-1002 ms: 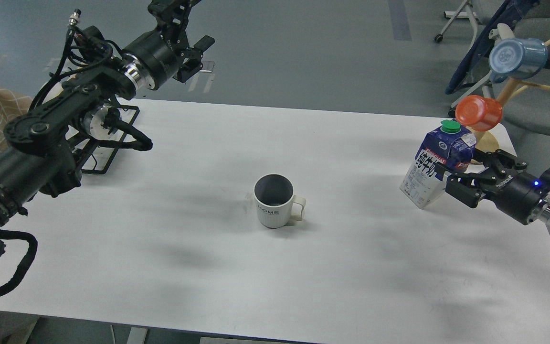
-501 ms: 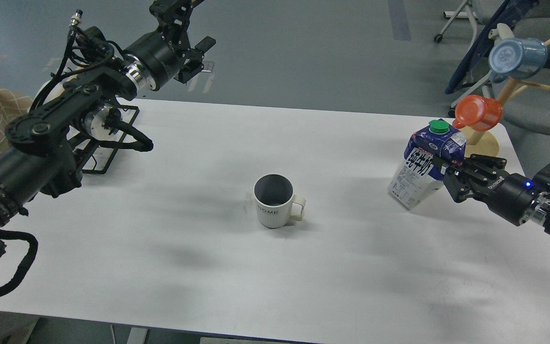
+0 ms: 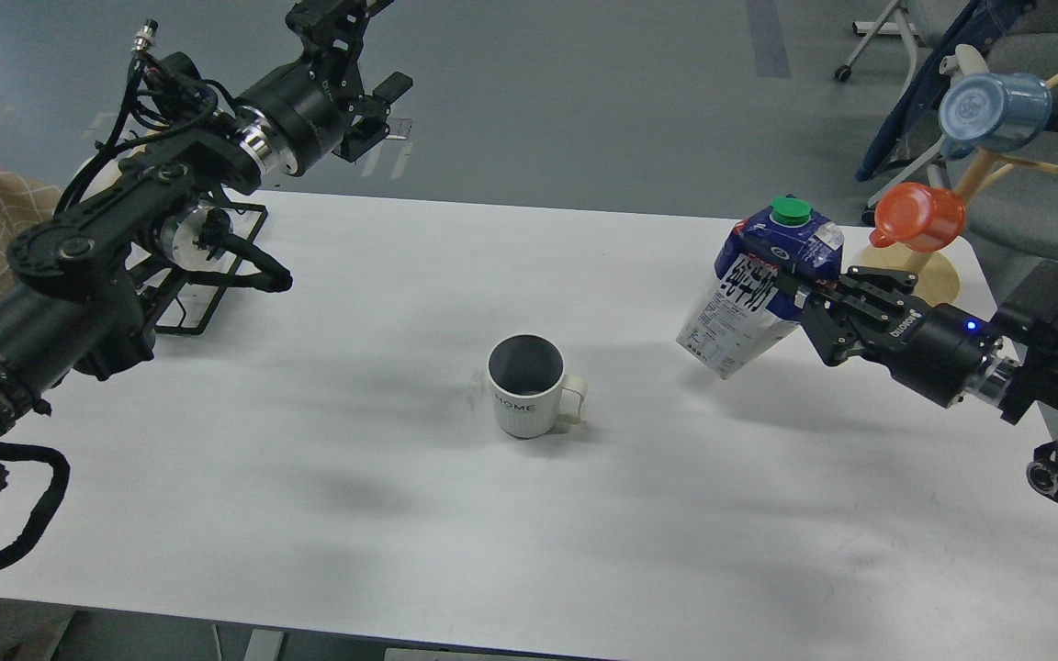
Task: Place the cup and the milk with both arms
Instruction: 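Carry the milk carton with the right gripper beside the white mug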
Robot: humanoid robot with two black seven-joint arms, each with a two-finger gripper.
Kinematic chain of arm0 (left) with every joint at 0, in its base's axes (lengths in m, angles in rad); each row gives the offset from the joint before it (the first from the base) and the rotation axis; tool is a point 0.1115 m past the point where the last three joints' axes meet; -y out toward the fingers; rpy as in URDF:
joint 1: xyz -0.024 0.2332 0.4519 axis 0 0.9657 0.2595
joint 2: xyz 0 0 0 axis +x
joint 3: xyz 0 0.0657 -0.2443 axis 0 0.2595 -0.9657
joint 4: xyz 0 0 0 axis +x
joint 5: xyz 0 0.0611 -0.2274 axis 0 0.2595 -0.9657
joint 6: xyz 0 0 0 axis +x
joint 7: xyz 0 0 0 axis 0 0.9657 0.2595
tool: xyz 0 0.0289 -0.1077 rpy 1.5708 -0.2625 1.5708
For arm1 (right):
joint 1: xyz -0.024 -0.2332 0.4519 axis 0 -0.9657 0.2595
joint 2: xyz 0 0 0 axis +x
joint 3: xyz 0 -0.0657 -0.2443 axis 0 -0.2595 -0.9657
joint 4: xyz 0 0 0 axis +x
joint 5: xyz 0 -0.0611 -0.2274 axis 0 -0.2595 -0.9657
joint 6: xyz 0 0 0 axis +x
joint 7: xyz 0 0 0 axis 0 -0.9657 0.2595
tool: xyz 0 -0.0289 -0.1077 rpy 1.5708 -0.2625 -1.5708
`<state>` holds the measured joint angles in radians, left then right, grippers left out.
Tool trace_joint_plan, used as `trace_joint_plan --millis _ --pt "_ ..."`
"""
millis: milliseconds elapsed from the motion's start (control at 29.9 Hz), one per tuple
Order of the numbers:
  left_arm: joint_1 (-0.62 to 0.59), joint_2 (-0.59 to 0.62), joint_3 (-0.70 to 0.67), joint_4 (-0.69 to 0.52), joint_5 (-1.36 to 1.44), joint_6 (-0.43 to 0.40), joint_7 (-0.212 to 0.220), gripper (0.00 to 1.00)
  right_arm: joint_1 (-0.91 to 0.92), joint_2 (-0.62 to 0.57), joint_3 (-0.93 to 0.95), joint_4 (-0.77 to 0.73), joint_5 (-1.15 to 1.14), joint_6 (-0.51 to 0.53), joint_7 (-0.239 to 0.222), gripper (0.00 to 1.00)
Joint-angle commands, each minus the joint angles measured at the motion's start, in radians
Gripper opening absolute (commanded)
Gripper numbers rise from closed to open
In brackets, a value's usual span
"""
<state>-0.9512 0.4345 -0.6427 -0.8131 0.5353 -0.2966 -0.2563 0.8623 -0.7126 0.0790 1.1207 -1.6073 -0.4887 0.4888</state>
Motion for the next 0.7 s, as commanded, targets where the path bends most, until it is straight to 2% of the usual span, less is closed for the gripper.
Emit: trace_joint_plan --millis 0,234,501,668 --pt "0.002 0.003 -0.002 0.000 0.000 -0.001 0.000 0.97 0.029 0.091 -0.019 -0.073 -0.005 0.000 0.000 0.00" --pt "0.006 0.006 -0.008 -0.001 0.000 -0.001 0.000 0.97 0.069 0.229 -0.080 -0.159 -0.003 0.000 0.000 0.00" --pt "0.022 0.004 -0.009 -0.001 0.000 -0.001 0.000 0.97 0.112 0.309 -0.134 -0.205 -0.003 0.000 0.000 0.00" --pt "0.023 0.006 -0.009 -0.001 0.000 -0.002 0.000 0.97 0.110 0.312 -0.154 -0.205 -0.003 0.000 0.000 0.00"
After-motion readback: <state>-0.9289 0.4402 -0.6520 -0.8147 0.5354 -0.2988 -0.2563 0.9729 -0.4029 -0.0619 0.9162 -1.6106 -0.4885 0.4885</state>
